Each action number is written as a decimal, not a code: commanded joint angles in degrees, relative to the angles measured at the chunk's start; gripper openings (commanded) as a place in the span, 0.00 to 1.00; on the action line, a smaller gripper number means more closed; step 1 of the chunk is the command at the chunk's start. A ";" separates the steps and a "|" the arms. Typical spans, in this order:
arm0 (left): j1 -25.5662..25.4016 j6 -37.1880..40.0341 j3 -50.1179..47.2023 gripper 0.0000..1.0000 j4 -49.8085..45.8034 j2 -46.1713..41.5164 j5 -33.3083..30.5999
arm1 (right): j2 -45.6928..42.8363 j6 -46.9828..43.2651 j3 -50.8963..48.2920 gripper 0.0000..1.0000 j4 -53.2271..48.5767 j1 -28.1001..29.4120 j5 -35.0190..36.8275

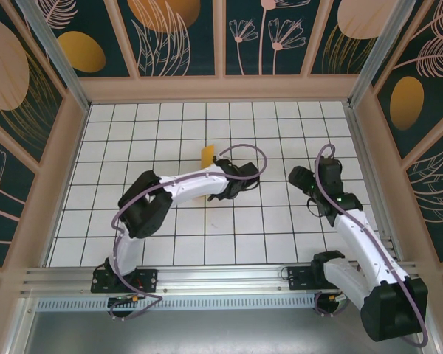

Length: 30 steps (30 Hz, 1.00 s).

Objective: Fold a paper plane with a square sheet of paper (fold left side to right side)
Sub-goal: Turn over the paper at the center of the table.

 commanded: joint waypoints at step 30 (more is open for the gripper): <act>12.95 12.34 -6.52 0.69 31.91 -13.10 38.35 | 14.26 1.91 1.11 0.78 11.04 3.00 -17.90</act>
